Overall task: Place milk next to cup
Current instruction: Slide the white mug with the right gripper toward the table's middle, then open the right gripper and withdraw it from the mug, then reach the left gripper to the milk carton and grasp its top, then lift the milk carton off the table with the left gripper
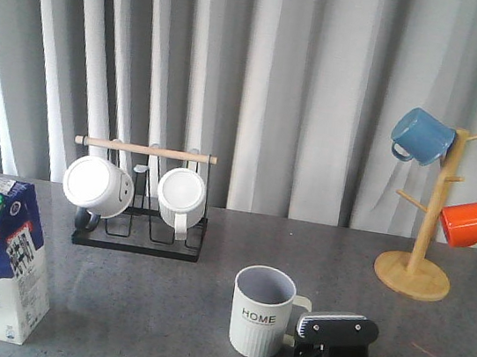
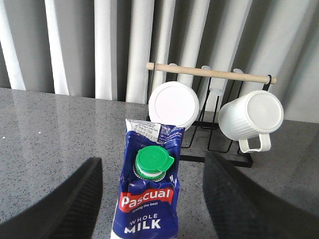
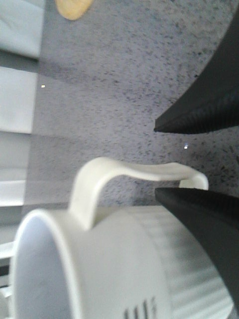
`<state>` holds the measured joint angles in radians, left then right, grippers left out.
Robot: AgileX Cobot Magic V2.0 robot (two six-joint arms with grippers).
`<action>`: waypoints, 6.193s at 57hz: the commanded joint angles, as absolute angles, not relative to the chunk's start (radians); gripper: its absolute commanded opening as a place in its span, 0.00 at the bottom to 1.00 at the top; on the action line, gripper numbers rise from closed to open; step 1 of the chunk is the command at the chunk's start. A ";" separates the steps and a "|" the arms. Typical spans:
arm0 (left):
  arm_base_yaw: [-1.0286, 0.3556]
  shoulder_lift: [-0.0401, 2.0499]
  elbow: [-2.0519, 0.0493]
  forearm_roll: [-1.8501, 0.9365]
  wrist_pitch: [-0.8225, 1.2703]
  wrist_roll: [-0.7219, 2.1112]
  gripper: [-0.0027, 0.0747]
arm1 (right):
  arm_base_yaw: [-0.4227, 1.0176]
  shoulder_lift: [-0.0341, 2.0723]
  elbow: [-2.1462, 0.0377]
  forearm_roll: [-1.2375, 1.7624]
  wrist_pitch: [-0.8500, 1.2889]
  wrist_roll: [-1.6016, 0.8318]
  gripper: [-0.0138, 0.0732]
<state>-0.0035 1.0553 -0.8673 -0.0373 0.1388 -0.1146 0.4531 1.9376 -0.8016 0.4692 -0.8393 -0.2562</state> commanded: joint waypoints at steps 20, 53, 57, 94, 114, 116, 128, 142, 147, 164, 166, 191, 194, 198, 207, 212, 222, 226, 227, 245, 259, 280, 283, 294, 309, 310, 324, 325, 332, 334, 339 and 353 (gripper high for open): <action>-0.002 1.043 -0.903 -0.042 0.070 -0.116 0.59 | 0.443 1.623 -0.733 0.429 -0.860 -0.377 0.50; -0.002 1.043 -0.903 -0.042 0.070 -0.116 0.59 | 0.141 1.153 -0.792 0.091 -0.379 -0.242 0.50; -0.002 1.043 -0.903 -0.042 0.070 -0.116 0.59 | 0.119 1.111 -0.817 0.090 -0.312 -0.208 0.50; -0.002 1.043 -0.903 -0.042 0.070 -0.116 0.59 | 0.035 0.926 -0.846 -0.117 -0.159 0.107 0.29; -0.002 1.043 -0.903 -0.042 0.070 -0.116 0.59 | 0.035 0.901 -0.846 -0.116 -0.131 0.109 0.15; -0.002 1.043 -0.903 -0.042 0.070 -0.116 0.59 | 0.035 0.902 -0.846 -0.116 -0.112 0.109 0.15; -0.002 1.043 -0.903 -0.042 0.070 -0.116 0.59 | 0.035 0.911 -0.846 -0.109 -0.018 0.110 0.15; -0.002 1.043 -0.903 -0.042 0.070 -0.116 0.59 | 0.035 0.911 -0.846 -0.109 -0.013 0.110 0.15; -0.002 1.046 -0.903 -0.042 0.022 -0.116 0.59 | 0.035 0.911 -0.846 -0.109 -0.009 0.110 0.15; -0.002 1.049 -0.903 -0.042 -0.043 -0.128 0.59 | 0.035 0.911 -0.846 -0.109 -0.009 0.110 0.15; -0.002 1.052 -0.903 -0.042 -0.046 -0.128 0.59 | 0.035 0.911 -0.846 -0.109 -0.009 0.110 0.15; -0.002 1.225 -1.054 -0.042 0.000 -0.122 0.67 | 0.035 0.911 -0.846 -0.109 -0.009 0.110 0.15; -0.002 1.254 -1.091 -0.042 0.029 -0.122 0.70 | 0.035 0.911 -0.846 -0.109 -0.009 0.110 0.15; -0.002 1.293 -1.149 -0.040 0.086 -0.122 0.74 | 0.035 0.911 -0.846 -0.109 -0.009 0.110 0.15; -0.002 1.375 -1.233 -0.033 0.163 -0.116 0.77 | 0.035 0.911 -0.846 -0.109 -0.010 0.110 0.15; -0.002 1.403 -1.243 -0.033 0.171 -0.115 0.77 | 0.035 0.911 -0.846 -0.109 -0.009 0.110 0.15; -0.002 1.452 -1.240 -0.031 0.190 -0.089 0.77 | 0.035 0.911 -0.846 -0.109 -0.009 0.110 0.15; -0.002 1.470 -1.240 -0.032 0.196 -0.089 0.77 | 0.035 0.911 -0.846 -0.109 -0.009 0.110 0.15; -0.002 1.474 -1.240 -0.032 0.197 -0.089 0.77 | 0.035 0.911 -0.846 -0.109 -0.009 0.110 0.15; -0.002 1.510 -1.240 -0.034 0.212 -0.089 0.77 | 0.035 0.911 -0.846 -0.109 -0.009 0.110 0.15; -0.002 1.531 -1.240 -0.034 0.238 -0.089 0.77 | 0.035 0.911 -0.846 -0.109 -0.009 0.110 0.15; -0.002 1.536 -1.240 -0.034 0.237 -0.089 0.57 | 0.035 0.911 -0.846 -0.109 -0.005 0.110 0.15; -0.002 1.536 -1.240 -0.034 0.238 -0.089 0.53 | 0.035 0.911 -0.846 -0.109 -0.005 0.110 0.15; -0.002 1.536 -1.240 -0.034 0.238 -0.089 0.41 | 0.035 0.911 -0.846 -0.109 -0.005 0.110 0.15; -0.002 1.536 -1.240 -0.034 0.210 -0.090 0.31 | 0.035 0.911 -0.846 -0.109 -0.005 0.110 0.15; -0.002 1.536 -1.240 -0.034 0.208 -0.090 0.30 | 0.035 0.911 -0.846 -0.109 -0.005 0.110 0.15; -0.002 1.523 -1.240 -0.053 0.234 -0.101 0.30 | 0.035 0.911 -0.846 -0.109 -0.005 0.110 0.15; -0.002 1.517 -1.240 -0.053 0.234 -0.101 0.30 | 0.035 0.911 -0.846 -0.109 -0.005 0.110 0.15; -0.003 1.458 -1.240 -0.053 0.224 -0.101 0.30 | 0.035 0.911 -0.846 -0.109 -0.005 0.110 0.15; -0.003 1.433 -1.240 -0.053 0.218 -0.101 0.30 | 0.035 0.911 -0.846 -0.109 -0.005 0.110 0.15; -0.003 1.364 -1.240 -0.053 0.210 -0.101 0.30 | 0.035 0.911 -0.846 -0.109 -0.005 0.110 0.15; -0.003 1.202 -1.240 -0.095 0.197 -0.101 0.30 | 0.035 0.911 -0.846 -0.109 -0.005 0.110 0.15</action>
